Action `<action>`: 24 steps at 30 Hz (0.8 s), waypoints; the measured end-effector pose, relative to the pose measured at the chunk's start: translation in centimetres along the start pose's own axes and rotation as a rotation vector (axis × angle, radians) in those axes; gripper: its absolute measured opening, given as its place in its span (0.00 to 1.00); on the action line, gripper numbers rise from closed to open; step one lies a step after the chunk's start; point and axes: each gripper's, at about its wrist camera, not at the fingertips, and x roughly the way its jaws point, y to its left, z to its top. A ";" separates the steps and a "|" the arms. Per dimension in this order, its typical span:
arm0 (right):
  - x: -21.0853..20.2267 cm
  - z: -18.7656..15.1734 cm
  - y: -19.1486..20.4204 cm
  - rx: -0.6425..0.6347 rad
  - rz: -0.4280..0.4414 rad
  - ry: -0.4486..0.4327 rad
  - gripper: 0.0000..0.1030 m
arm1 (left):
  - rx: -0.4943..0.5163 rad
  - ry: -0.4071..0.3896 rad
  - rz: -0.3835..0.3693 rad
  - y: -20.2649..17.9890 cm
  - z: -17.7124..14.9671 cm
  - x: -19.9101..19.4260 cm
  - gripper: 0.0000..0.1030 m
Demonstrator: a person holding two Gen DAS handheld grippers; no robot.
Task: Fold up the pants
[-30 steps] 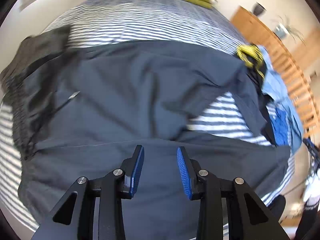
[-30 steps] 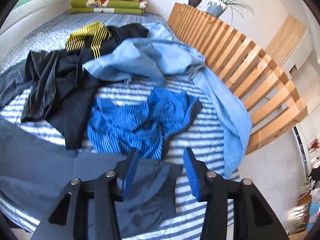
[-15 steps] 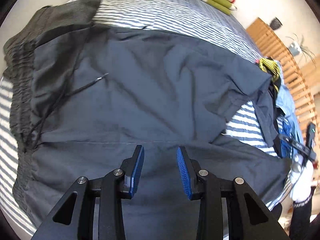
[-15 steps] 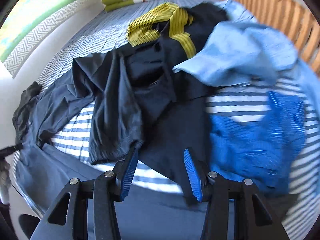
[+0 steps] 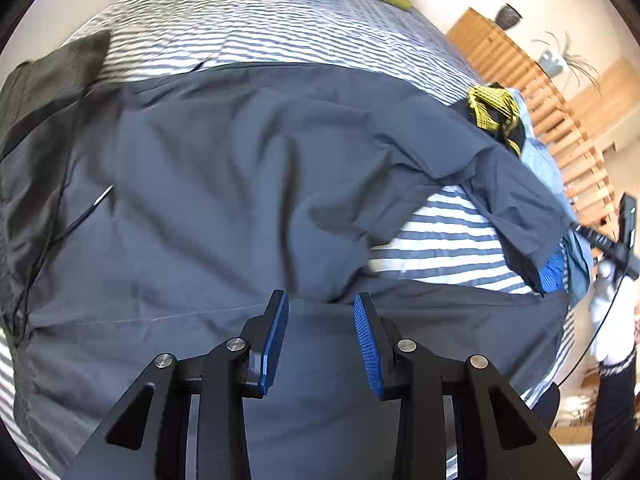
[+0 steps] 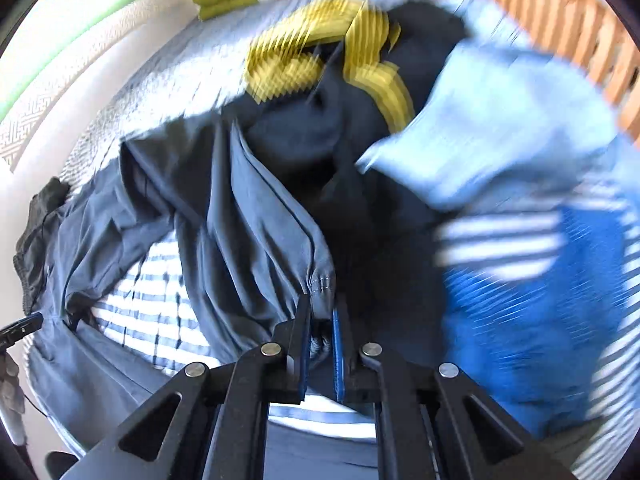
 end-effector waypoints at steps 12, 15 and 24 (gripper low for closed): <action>-10.6 10.1 -10.0 0.120 -0.197 -0.276 0.08 | 0.114 0.033 0.025 -4.9 3.5 4.2 0.36; -7.6 12.0 -9.8 0.098 -0.254 -0.256 0.08 | 0.071 0.032 0.057 -3.0 4.3 4.2 0.36; 1.7 11.2 -10.9 0.046 -0.332 -0.123 0.08 | -0.215 -0.126 0.274 11.5 5.5 -3.9 0.61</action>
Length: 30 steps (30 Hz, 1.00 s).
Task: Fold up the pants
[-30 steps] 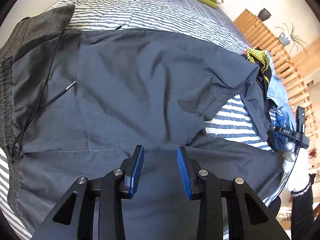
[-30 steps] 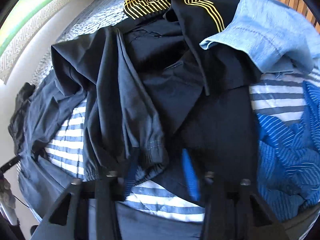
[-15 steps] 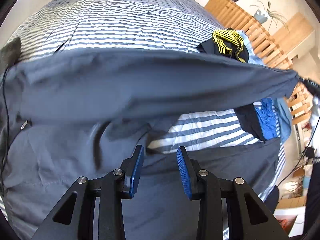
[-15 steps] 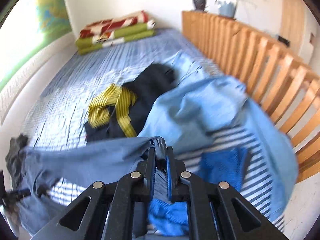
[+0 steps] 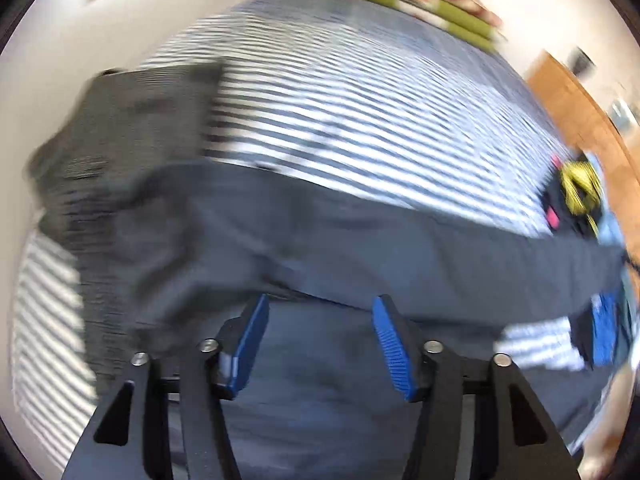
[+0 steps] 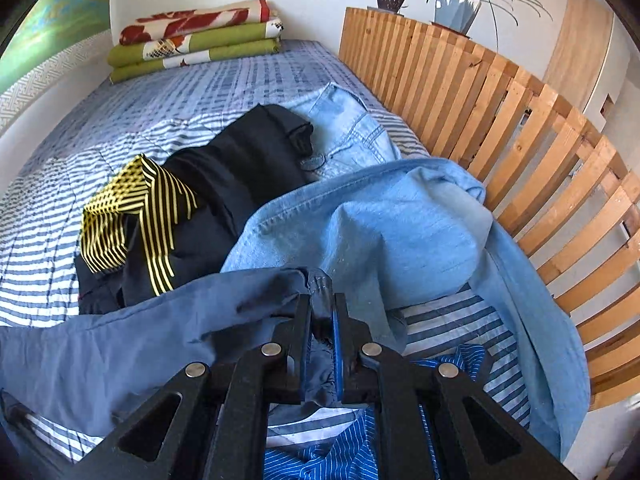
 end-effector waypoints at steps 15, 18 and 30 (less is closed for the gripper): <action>1.6 -0.9 1.8 -0.040 -0.042 0.044 0.08 | -0.291 0.068 -0.115 5.6 7.7 4.0 0.79; 1.6 -0.9 2.2 -0.052 -0.058 0.038 0.08 | -0.260 0.133 -0.096 3.0 9.2 7.4 0.79; 1.8 -0.2 0.9 -0.054 -0.072 0.018 0.08 | -0.235 0.164 -0.006 1.3 9.3 12.0 0.04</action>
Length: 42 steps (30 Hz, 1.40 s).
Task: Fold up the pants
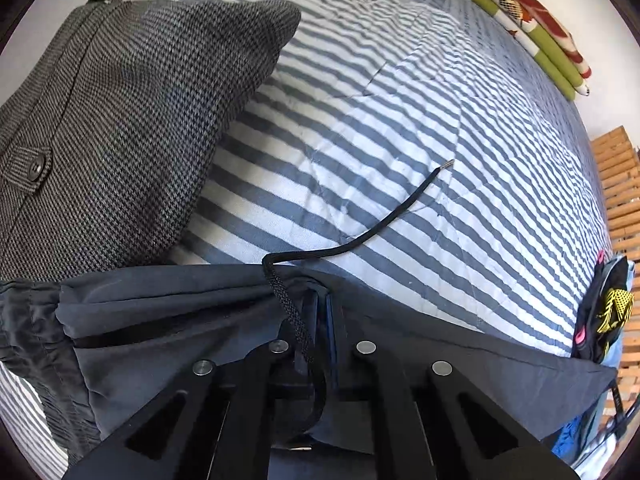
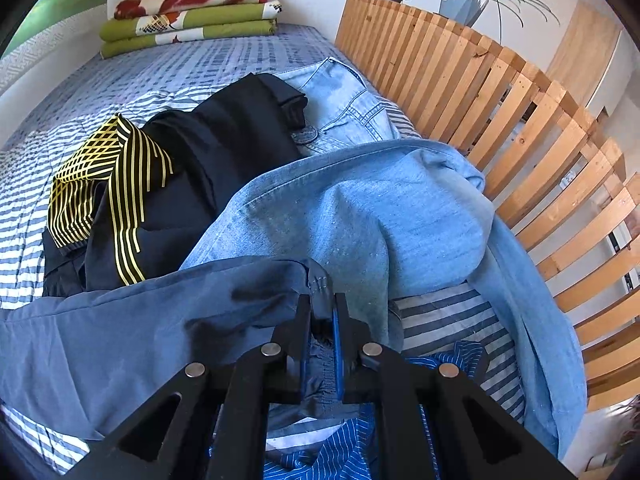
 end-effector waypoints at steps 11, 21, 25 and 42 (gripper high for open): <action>0.1 0.4 0.1 0.019 -0.002 -0.018 0.08 | 0.007 -0.149 -0.032 -1.4 0.0 -3.7 0.02; -6.2 4.6 -1.6 0.128 -0.006 -0.283 0.08 | -0.018 -0.254 -0.034 0.2 1.1 -4.4 0.02; -3.9 5.5 0.3 0.097 -0.025 -0.223 0.08 | 0.045 -0.170 0.015 -0.4 1.2 -2.5 0.02; -0.5 5.1 2.2 0.044 -0.037 -0.184 0.08 | -0.008 0.002 -0.104 -3.5 2.6 1.7 0.53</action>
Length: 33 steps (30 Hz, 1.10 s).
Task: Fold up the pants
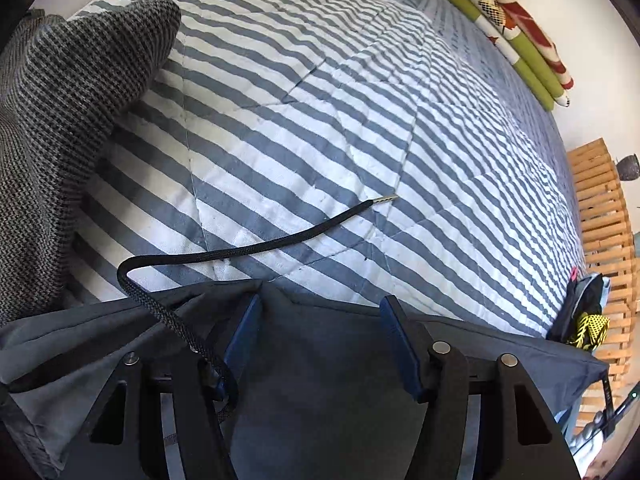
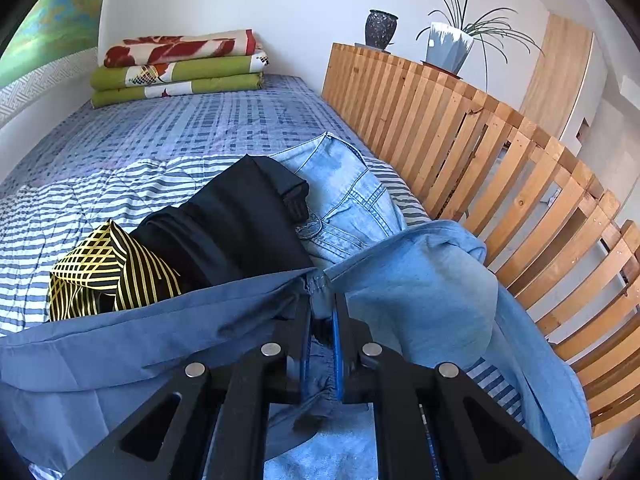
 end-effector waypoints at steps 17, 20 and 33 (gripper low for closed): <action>-9.9 -1.1 -6.0 0.076 0.122 -0.073 0.08 | 0.098 -0.260 -0.135 3.1 -10.7 -21.2 0.01; -13.4 -4.3 -8.4 0.086 0.147 -0.071 0.08 | 0.100 -0.263 -0.177 5.0 -15.3 -24.2 0.01; -19.9 -27.4 -13.6 0.021 0.132 0.098 0.08 | 0.121 -0.052 -0.089 15.7 -33.9 -21.6 0.01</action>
